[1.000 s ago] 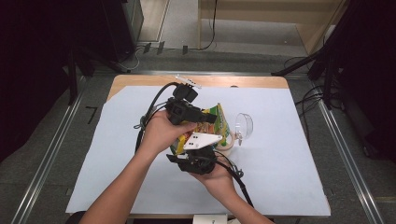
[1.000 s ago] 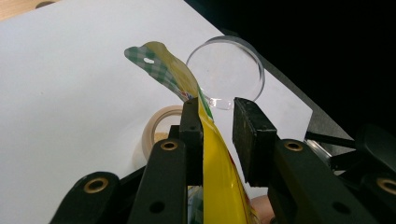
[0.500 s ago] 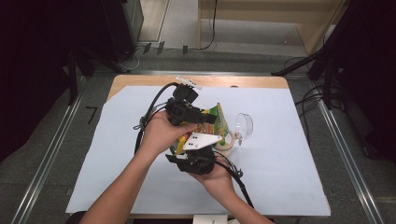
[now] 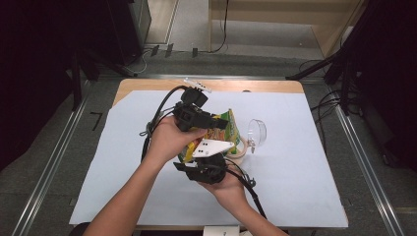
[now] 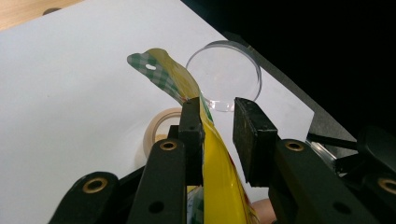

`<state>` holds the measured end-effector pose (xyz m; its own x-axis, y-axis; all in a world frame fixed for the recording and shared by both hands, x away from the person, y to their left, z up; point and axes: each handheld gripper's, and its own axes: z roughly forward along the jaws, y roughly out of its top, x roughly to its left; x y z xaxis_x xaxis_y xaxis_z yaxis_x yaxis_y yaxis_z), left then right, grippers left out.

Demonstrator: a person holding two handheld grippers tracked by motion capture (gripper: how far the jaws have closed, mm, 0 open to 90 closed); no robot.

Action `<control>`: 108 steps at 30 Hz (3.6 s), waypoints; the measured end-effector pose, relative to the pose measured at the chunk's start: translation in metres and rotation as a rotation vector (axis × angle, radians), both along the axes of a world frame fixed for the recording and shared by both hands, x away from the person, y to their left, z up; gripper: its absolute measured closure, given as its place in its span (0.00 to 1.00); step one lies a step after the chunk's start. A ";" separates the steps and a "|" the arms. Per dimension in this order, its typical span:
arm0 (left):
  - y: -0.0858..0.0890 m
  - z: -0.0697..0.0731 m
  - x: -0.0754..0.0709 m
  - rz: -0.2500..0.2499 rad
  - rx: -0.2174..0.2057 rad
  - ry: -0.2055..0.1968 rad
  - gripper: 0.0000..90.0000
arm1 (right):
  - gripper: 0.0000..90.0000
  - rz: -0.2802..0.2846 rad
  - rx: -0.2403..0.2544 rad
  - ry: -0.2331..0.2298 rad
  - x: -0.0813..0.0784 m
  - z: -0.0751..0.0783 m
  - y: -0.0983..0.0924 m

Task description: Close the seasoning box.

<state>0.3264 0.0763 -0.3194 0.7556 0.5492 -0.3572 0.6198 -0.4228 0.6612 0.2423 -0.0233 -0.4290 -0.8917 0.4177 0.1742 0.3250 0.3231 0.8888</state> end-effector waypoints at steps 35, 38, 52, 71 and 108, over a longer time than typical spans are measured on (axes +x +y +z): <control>0.000 -0.002 0.001 0.008 -0.002 -0.001 0.81 | 0.79 0.003 -0.003 0.017 0.002 -0.001 -0.001; 0.000 -0.002 0.001 0.008 -0.004 0.000 0.81 | 0.79 0.003 -0.002 0.017 0.002 0.000 -0.001; 0.000 -0.001 0.001 0.007 -0.009 -0.004 0.81 | 0.79 0.003 -0.004 0.010 0.002 0.000 -0.001; 0.000 0.002 -0.002 0.013 -0.019 -0.022 0.82 | 0.79 -0.002 0.001 0.009 0.000 0.002 -0.002; -0.002 0.002 -0.003 0.005 -0.011 -0.021 0.82 | 0.79 -0.009 0.007 0.012 -0.002 0.002 -0.001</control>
<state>0.3235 0.0744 -0.3170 0.7600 0.5492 -0.3476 0.6081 -0.4121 0.6785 0.2405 -0.0238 -0.4273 -0.8859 0.4241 0.1877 0.3383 0.3143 0.8870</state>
